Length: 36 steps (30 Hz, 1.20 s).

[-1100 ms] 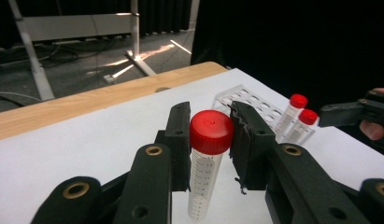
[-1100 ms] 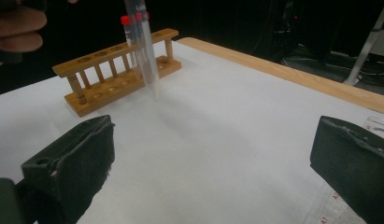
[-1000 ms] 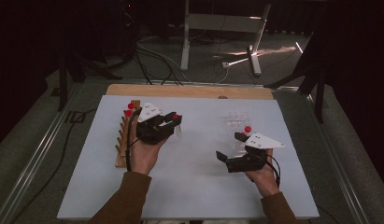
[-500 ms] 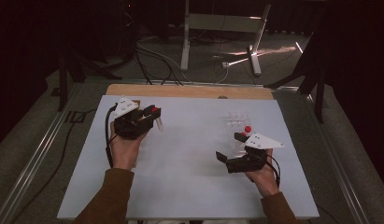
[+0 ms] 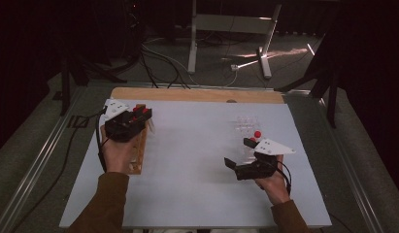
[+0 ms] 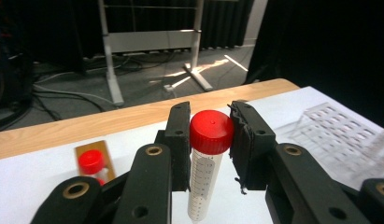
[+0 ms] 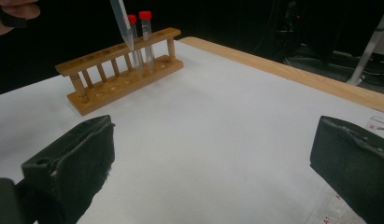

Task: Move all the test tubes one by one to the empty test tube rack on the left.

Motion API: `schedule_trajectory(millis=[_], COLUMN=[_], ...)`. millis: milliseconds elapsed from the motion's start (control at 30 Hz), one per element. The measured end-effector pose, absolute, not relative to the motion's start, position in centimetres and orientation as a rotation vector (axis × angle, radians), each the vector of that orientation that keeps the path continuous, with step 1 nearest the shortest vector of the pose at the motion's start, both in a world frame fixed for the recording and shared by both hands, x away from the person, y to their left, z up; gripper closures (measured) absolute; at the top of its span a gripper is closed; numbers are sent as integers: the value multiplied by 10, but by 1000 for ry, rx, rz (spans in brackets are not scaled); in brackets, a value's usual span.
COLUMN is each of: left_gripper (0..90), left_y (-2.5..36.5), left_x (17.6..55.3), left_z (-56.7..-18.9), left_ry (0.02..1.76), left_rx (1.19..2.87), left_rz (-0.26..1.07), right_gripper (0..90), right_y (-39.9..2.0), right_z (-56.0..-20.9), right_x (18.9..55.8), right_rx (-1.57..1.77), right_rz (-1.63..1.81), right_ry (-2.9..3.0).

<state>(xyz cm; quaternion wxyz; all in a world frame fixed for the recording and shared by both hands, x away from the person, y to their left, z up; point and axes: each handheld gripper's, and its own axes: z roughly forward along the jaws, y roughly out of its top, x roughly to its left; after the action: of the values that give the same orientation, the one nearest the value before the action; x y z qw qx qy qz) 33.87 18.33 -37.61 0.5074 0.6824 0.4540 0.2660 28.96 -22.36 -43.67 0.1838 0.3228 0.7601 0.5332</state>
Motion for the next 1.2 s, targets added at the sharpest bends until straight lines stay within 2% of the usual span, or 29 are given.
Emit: schedule_trajectory(millis=[867,1200], left_gripper=[709,709], left_y=[218,228], left_x=[341,335], left_z=[-387,-390], left_ry=[1229,1244], left_rx=[1586,1577], left_rz=[732,714], right_gripper=[0,0], right_y=[-224,-224], right_z=[-438,-438], right_x=[290,290], right_rx=[922,925], right_rz=[1501,1499], right_ry=[2143,2144])
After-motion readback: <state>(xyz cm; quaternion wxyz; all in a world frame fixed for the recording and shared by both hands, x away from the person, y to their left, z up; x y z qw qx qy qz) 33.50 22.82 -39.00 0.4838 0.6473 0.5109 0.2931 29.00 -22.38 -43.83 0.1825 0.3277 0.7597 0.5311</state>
